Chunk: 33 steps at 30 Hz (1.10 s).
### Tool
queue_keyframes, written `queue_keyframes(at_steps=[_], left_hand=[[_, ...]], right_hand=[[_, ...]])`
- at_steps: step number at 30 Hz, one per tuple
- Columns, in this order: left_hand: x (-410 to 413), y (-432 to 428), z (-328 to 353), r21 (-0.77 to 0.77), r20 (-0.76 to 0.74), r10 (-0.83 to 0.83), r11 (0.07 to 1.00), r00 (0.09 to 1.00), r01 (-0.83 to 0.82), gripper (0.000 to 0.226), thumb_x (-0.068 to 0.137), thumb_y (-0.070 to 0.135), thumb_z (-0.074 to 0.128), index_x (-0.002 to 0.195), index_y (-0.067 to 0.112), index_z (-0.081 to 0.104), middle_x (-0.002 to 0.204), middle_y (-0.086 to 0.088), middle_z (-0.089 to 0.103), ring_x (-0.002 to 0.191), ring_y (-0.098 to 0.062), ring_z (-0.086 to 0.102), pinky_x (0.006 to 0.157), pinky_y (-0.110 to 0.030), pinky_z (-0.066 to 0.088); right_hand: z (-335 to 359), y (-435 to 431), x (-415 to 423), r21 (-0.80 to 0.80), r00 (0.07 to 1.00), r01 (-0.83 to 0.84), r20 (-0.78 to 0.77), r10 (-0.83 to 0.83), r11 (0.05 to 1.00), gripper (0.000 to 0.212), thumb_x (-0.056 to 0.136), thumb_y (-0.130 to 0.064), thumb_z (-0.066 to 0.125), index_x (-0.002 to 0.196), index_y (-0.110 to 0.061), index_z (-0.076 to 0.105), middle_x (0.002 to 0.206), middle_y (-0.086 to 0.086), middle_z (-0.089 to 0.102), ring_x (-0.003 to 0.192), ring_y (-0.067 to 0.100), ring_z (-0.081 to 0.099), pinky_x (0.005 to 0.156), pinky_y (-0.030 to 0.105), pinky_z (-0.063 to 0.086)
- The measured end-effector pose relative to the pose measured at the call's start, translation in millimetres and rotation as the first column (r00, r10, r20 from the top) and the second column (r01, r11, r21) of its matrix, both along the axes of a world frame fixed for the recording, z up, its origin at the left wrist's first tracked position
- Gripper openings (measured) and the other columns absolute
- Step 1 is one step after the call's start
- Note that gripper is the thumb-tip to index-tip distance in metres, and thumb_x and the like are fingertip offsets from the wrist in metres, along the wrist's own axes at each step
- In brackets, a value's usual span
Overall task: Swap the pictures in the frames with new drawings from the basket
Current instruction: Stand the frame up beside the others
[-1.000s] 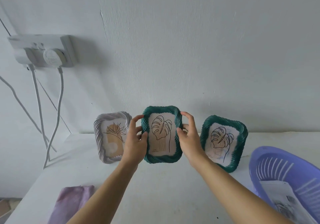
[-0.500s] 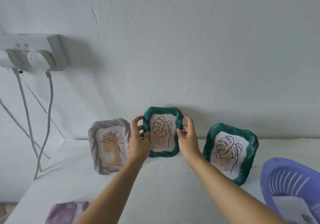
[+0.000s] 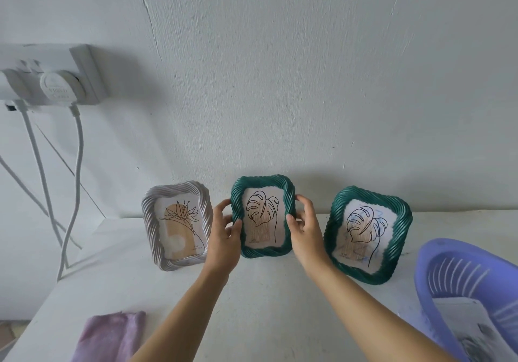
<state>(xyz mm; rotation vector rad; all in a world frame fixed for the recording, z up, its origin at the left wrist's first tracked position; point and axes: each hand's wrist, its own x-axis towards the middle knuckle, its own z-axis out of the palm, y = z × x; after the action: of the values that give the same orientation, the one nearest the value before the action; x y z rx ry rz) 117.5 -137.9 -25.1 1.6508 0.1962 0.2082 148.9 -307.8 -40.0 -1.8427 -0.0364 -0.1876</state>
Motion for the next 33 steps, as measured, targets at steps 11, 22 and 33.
queue_keyframes(at_steps=[11,22,33], left_hand=[[-16,0,11,-0.060,0.023,-0.023,0.998,0.999,0.024,0.056,0.103,0.011,0.048,0.152,0.033,0.030,0.145,0.001,0.049,0.135,-0.016,0.047,0.100,-0.032,0.049],[-55,-35,70,0.012,0.245,-0.067,0.998,0.967,0.066,0.012,0.098,0.017,0.059,0.108,0.023,0.060,0.086,-0.005,0.065,0.076,-0.017,0.062,0.072,-0.029,0.052],[-16,-131,43,0.282,0.168,-0.306,0.926,0.937,0.252,0.032,0.098,0.017,0.059,0.125,0.032,0.054,0.119,0.006,0.059,0.115,-0.010,0.057,0.093,-0.034,0.053]], right_hand=[[23,-2,-15,-0.079,0.999,0.022,0.025,-0.020,0.997,0.053,0.100,-0.013,0.054,0.146,-0.028,0.032,0.117,-0.005,0.062,0.109,0.010,0.060,0.099,0.029,0.048],[72,-67,-84,-0.010,0.940,0.083,0.333,-0.075,0.997,0.027,0.098,-0.018,0.059,0.123,-0.025,0.055,0.109,-0.009,0.064,0.104,0.011,0.062,0.088,0.029,0.051],[67,-165,-66,-0.176,0.850,0.446,0.391,-0.354,0.877,0.030,0.089,-0.005,0.063,0.115,-0.018,0.055,0.112,0.000,0.055,0.109,0.019,0.054,0.096,0.035,0.043]])
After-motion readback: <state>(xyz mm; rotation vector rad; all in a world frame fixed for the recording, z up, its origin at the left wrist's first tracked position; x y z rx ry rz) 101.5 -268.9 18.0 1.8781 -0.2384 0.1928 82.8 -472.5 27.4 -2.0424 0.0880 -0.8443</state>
